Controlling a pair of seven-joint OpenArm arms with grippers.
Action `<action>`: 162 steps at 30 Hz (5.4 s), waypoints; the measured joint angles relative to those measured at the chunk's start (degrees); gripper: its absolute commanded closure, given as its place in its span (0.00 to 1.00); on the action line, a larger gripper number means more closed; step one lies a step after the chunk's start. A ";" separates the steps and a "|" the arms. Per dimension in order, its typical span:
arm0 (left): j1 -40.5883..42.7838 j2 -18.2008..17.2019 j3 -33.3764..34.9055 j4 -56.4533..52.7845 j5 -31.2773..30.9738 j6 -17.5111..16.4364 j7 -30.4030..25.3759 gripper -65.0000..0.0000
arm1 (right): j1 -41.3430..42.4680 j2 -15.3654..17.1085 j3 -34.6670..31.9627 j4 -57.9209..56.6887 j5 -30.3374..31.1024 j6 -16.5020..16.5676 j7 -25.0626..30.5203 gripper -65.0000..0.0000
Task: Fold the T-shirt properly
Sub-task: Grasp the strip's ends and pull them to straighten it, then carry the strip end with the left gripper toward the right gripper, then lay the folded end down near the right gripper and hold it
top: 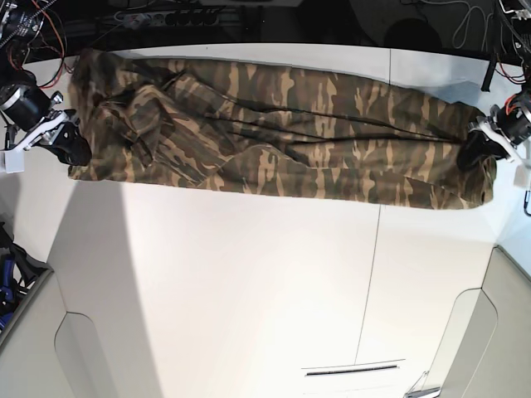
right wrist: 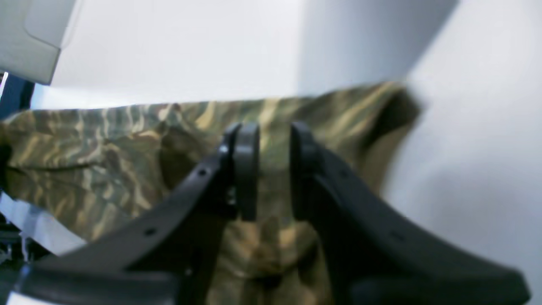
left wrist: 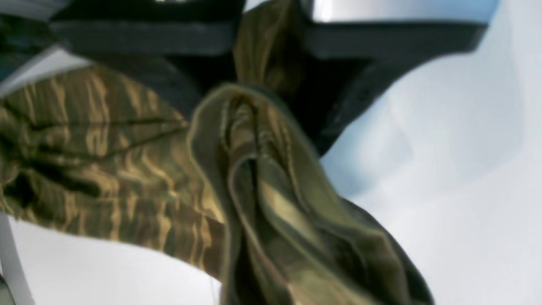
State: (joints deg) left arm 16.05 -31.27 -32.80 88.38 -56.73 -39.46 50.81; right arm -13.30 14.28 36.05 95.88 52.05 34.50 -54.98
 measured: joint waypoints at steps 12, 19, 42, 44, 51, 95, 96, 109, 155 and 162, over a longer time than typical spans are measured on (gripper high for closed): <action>-2.95 -2.71 0.15 8.98 -0.55 0.00 6.56 1.00 | -0.02 -0.02 1.07 0.13 -0.02 0.00 -1.70 0.79; -2.91 -2.54 12.39 20.85 -0.72 -0.13 8.07 1.00 | -0.02 -0.02 1.07 0.13 0.00 0.00 -1.68 0.79; -3.87 11.21 41.81 21.33 23.65 3.48 -4.37 0.37 | -1.49 -0.02 1.07 0.13 -3.19 -0.24 -3.21 0.32; -3.85 12.50 41.79 21.33 22.12 3.48 -4.28 0.37 | -3.06 -0.02 1.07 0.13 -2.91 -0.42 -3.19 0.32; -3.82 15.21 41.77 21.33 15.23 3.65 -3.76 0.37 | -4.98 -2.97 1.11 0.13 -2.12 -0.39 -3.37 0.32; -6.91 33.81 65.42 6.10 44.22 12.04 -14.23 0.92 | -5.62 -5.88 7.82 0.13 0.85 -0.17 -3.65 1.00; -6.91 33.81 65.66 6.10 44.68 12.04 -14.23 0.92 | -5.62 -5.90 7.82 0.13 0.85 -0.17 -3.74 1.00; -6.91 33.79 65.90 6.10 45.11 12.07 -13.55 0.92 | -5.62 -5.88 7.10 0.13 0.81 -0.15 -4.74 0.50; -6.88 33.33 65.20 16.92 44.48 12.04 -5.57 0.92 | -5.14 -3.23 1.36 -11.78 8.15 0.72 -4.31 0.31; -6.91 33.33 65.20 18.47 44.48 12.04 -5.60 0.92 | -5.14 -3.34 -5.51 -11.78 10.10 1.11 -4.20 0.31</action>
State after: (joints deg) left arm 9.15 2.07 32.40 106.85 -12.25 -27.42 45.21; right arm -18.44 10.94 30.55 84.09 62.15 35.62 -59.18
